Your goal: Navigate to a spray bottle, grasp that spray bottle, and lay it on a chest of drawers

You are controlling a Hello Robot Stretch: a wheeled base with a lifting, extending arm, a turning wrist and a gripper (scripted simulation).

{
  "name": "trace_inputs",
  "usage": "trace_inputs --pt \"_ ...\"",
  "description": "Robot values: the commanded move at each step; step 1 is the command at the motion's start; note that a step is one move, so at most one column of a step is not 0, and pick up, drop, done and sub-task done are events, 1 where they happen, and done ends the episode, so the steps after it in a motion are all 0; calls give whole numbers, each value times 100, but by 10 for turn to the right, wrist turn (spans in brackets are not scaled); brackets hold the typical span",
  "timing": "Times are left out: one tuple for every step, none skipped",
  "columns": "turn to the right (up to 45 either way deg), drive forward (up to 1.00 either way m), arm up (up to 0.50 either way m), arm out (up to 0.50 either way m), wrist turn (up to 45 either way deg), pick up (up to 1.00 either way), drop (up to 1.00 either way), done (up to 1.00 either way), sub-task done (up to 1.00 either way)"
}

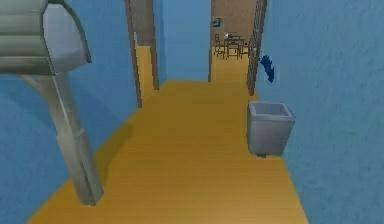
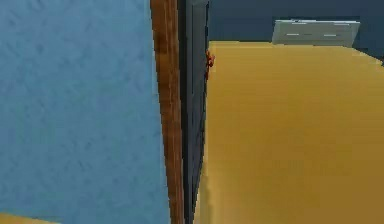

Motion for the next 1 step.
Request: trace_inputs --pt "0 100 0 0 0 0 0 0 0"
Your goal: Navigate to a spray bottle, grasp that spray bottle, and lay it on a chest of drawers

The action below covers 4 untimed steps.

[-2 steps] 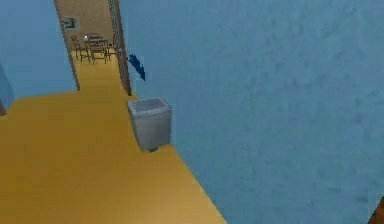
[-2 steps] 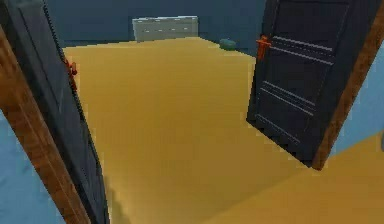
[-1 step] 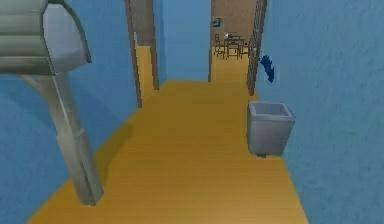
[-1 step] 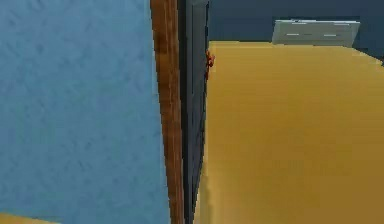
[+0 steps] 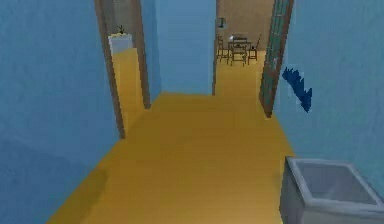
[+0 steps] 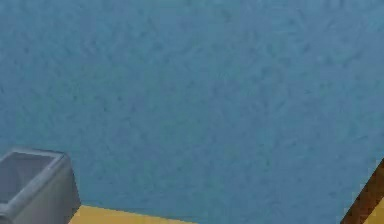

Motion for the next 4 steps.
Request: trace_inputs --pt "0 55 0 0 0 0 0 0 0" --pt "120 0 0 0 0 0 0 0 0" --pt "0 100 0 0 0 0 0 0 0" --pt "30 0 0 0 0 0 0 0 0"
